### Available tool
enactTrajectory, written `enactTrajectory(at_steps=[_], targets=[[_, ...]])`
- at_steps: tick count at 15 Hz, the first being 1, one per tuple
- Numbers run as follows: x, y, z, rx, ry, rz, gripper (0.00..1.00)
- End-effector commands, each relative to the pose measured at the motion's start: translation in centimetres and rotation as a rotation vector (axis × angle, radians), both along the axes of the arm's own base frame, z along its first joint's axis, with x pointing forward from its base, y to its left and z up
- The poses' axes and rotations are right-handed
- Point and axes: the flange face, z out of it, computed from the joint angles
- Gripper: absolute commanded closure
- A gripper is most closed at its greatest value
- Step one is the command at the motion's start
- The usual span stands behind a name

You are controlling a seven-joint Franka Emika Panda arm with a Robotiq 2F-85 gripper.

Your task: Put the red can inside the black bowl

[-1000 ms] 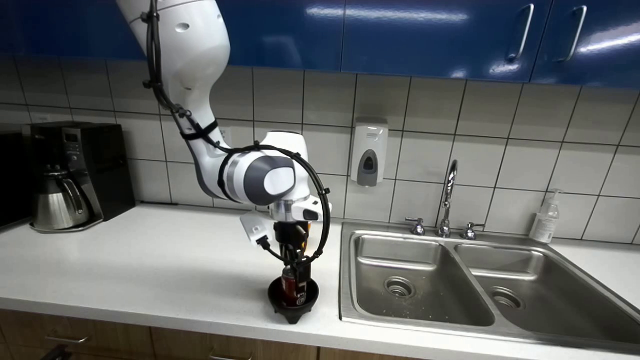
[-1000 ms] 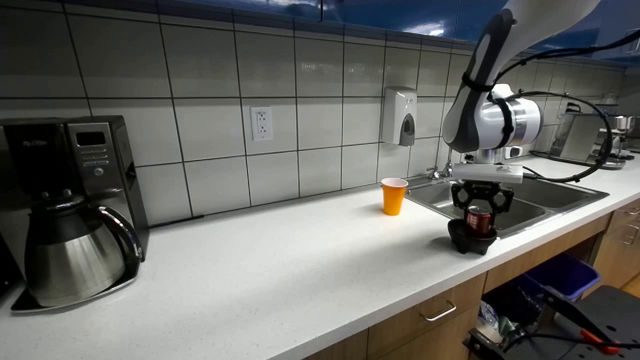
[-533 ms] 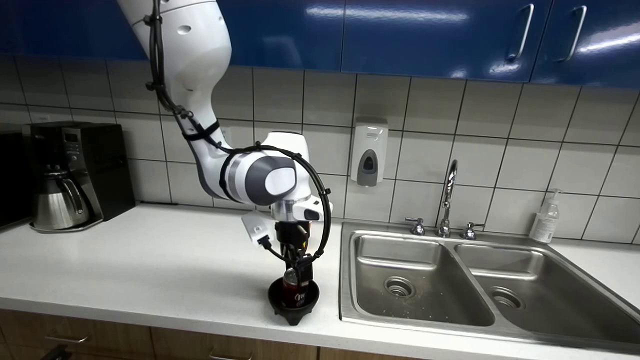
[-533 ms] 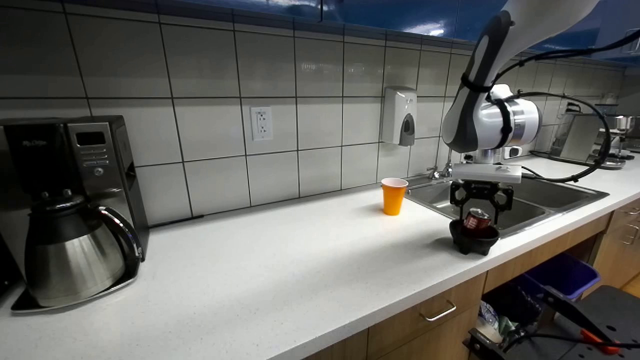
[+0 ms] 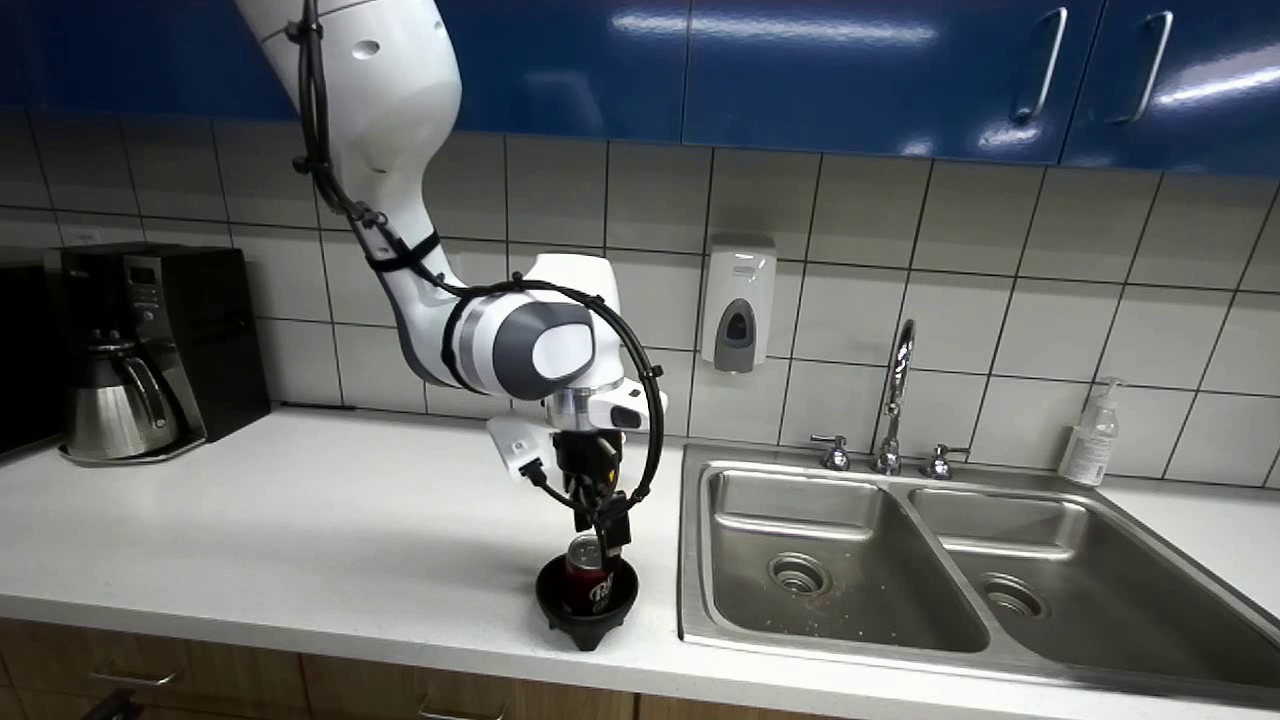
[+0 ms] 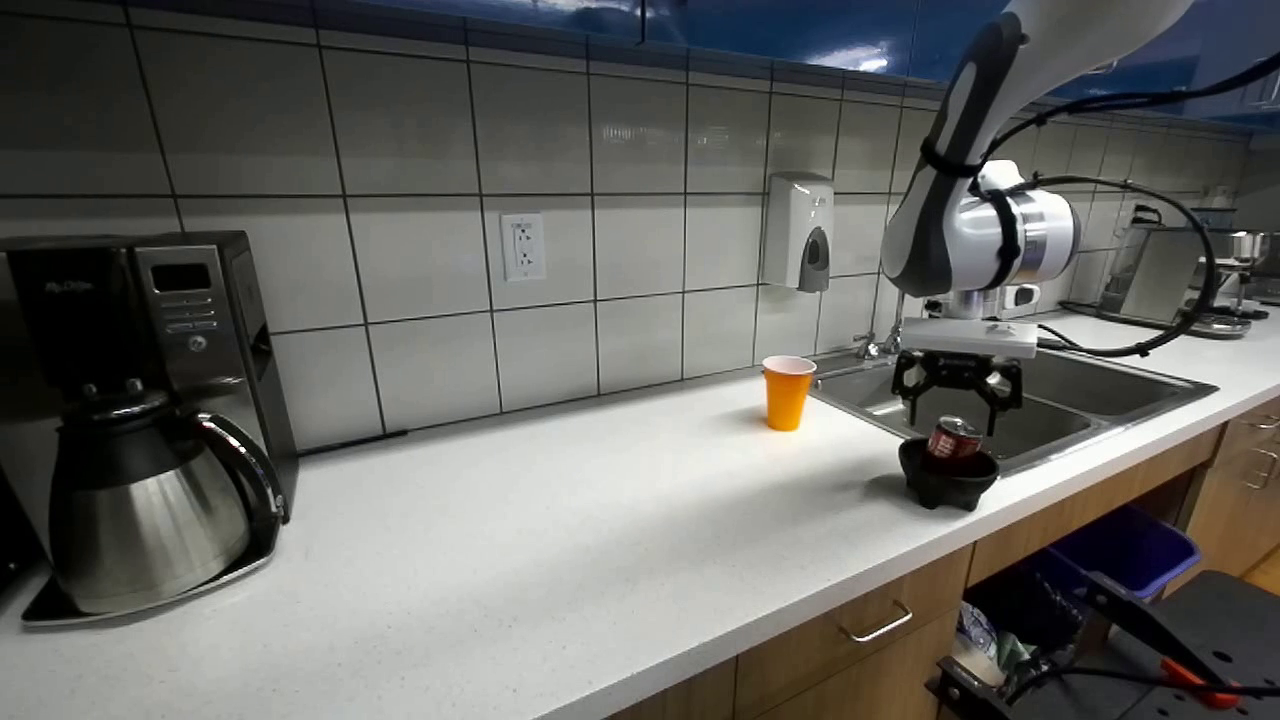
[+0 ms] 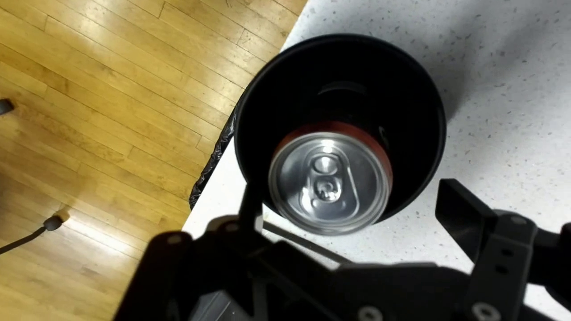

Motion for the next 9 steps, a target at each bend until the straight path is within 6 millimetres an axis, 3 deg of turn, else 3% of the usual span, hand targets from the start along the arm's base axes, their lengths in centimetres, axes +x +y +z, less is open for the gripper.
enactTrajectory(at_steps=[1, 9], targets=[[0.4, 0.8, 3.0, -0.009, -0.042, 0.042, 0.0], [0.3, 4.1, 8.0, -0.028, -0.113, 0.147, 0.0]])
